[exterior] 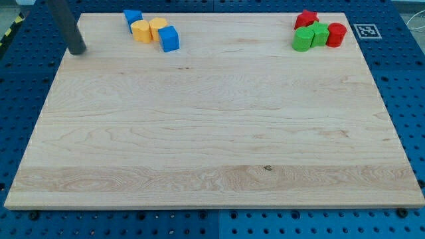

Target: Point at blue triangle

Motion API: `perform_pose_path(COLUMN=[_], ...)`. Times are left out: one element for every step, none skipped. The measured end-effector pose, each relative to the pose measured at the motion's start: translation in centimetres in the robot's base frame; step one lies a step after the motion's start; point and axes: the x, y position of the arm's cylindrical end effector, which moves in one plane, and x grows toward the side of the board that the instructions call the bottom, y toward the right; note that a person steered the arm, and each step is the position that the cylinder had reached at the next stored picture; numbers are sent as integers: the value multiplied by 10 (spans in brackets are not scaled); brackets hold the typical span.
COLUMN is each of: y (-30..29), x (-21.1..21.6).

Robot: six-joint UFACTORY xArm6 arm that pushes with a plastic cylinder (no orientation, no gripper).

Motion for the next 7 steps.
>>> perform_pose_path(y=[-10, -9, 6, 31, 56, 79, 103], x=[-43, -97, -99, -98, -93, -91, -85])
